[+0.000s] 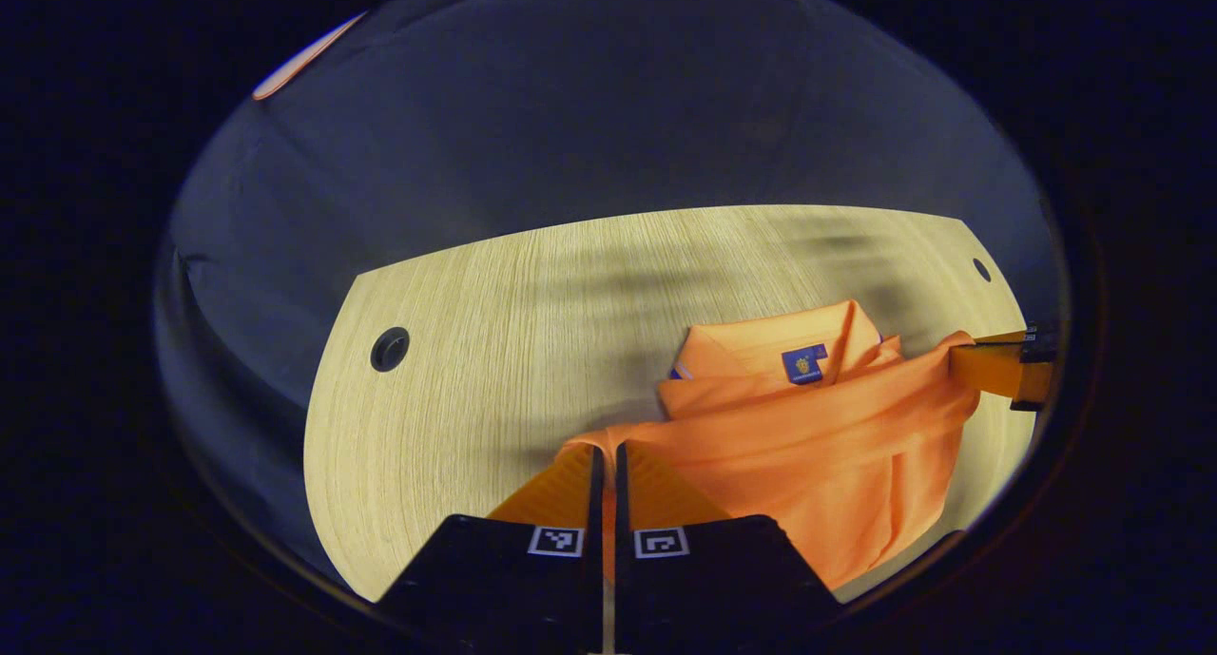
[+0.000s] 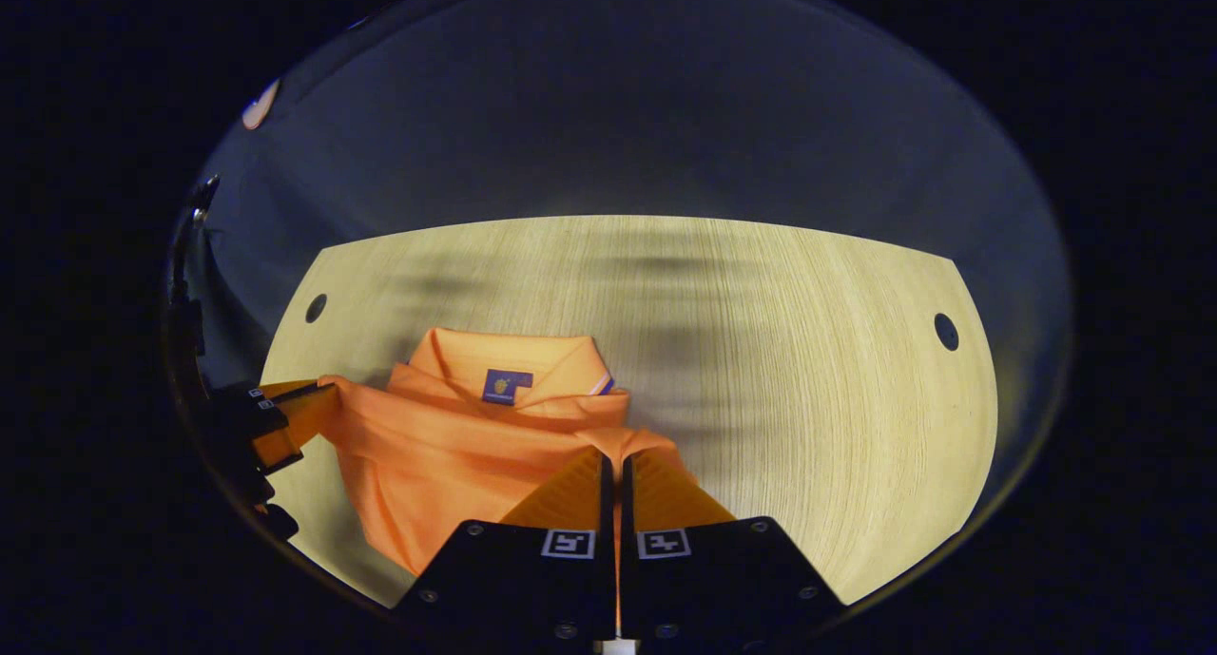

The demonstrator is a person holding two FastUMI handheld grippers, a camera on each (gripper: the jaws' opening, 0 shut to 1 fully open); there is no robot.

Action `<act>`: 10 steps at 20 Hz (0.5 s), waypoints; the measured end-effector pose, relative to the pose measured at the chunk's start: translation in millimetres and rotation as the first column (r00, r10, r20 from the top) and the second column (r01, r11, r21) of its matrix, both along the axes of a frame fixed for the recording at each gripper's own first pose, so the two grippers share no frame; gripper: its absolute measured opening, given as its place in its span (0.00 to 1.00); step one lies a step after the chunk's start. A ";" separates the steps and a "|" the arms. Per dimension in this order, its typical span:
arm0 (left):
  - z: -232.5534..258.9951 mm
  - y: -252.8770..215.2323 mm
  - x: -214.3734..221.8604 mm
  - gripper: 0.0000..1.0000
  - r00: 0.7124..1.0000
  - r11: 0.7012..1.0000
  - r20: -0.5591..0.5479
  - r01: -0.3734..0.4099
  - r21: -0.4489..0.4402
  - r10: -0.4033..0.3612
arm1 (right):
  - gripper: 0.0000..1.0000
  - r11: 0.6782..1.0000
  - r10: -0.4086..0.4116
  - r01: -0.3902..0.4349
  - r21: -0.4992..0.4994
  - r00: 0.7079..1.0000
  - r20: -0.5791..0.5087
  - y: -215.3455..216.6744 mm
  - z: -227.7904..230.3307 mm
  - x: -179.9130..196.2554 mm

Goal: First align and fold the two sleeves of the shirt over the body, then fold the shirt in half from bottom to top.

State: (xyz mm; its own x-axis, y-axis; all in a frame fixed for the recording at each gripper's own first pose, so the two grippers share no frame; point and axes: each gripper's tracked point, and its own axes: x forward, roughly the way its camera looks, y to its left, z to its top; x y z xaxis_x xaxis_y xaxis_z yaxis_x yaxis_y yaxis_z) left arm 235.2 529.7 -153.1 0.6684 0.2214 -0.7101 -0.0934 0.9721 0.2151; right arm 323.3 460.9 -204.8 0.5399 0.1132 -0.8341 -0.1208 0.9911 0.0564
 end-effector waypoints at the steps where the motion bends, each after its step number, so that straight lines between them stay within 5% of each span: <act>1: 3.0 1.9 2.0 0.05 1.000 1.000 0.006 -0.003 0.014 0.003 | 0.09 1.000 -0.007 0.007 -0.013 1.000 -0.002 -1.6 -1.8 1.3; 2: 5.2 2.1 4.7 0.24 1.000 1.000 0.021 0.002 0.015 -0.002 | 0.13 1.000 -0.007 0.007 -0.026 1.000 0.010 -4.3 -3.6 0.9; 6: 30.2 1.2 7.8 1.00 0.995 0.999 0.095 0.020 0.025 -0.023 | 0.99 0.999 -0.034 0.036 -0.026 0.997 0.074 -8.6 18.2 5.1; 10: 79.0 3.7 4.0 1.00 0.973 0.998 0.228 0.008 0.069 -0.024 | 1.00 0.998 -0.057 0.058 0.001 0.985 0.163 -12.9 54.2 2.8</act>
State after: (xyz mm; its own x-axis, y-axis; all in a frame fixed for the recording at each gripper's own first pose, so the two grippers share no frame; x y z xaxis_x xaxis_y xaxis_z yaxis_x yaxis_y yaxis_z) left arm 239.2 533.4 -74.1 0.8150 0.2514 -0.5220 -0.1322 0.9579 0.2549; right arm 326.2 448.0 -150.6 0.6737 0.0754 -0.7351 -0.0710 0.9968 0.0372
